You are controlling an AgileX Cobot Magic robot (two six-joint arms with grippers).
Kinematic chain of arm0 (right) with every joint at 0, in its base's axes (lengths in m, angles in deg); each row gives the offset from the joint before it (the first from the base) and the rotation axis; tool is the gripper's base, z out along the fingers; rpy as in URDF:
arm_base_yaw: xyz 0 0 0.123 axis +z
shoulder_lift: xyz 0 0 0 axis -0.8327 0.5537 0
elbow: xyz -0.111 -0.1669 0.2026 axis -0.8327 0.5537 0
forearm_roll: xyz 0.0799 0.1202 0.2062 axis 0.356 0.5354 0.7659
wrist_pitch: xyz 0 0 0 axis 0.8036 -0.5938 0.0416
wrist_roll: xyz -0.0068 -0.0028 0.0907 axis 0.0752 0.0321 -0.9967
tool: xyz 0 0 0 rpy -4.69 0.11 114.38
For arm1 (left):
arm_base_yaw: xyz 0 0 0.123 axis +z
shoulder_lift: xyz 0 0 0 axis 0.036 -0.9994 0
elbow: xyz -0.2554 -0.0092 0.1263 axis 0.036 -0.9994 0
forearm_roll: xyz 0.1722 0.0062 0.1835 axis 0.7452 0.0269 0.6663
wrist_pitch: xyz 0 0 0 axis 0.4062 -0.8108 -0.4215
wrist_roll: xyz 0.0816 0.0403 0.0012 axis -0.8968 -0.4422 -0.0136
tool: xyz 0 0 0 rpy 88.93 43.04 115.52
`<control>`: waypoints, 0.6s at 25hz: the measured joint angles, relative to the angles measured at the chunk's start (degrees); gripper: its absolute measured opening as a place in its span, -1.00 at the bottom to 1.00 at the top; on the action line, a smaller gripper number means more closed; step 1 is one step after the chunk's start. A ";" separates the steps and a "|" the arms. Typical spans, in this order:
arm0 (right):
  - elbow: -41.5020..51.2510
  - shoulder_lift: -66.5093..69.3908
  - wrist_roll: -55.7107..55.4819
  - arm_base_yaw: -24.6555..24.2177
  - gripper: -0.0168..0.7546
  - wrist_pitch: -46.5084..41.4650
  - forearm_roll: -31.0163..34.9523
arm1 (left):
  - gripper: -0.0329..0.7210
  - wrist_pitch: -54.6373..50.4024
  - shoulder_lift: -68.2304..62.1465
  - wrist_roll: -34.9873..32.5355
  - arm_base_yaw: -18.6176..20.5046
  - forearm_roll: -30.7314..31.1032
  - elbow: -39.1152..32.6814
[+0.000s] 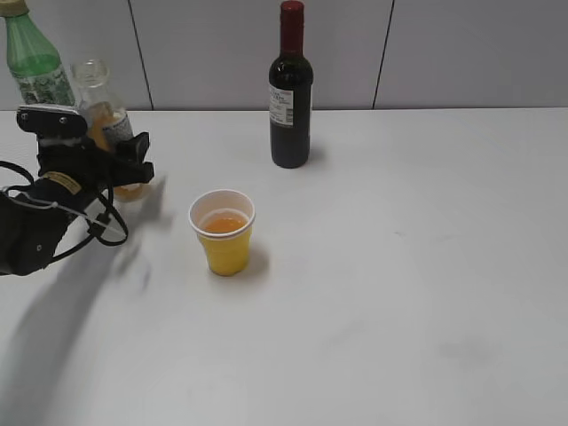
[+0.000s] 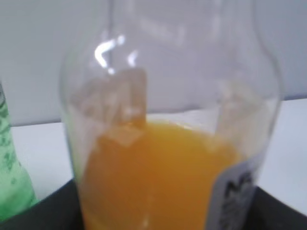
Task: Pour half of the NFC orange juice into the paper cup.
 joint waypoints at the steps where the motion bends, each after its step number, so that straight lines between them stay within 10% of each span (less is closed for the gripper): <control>1: 0.00 0.00 0.00 0.00 0.58 0.00 0.00 | 0.32 0.06 -0.49 0.00 0.00 0.05 0.00; 11: 0.00 0.00 0.00 0.00 0.58 0.00 0.00 | 0.32 0.47 -1.67 0.00 0.00 2.75 0.02; 15: 0.00 0.00 0.00 0.00 0.58 0.00 0.00 | 0.71 0.86 -1.67 0.08 0.00 3.40 0.02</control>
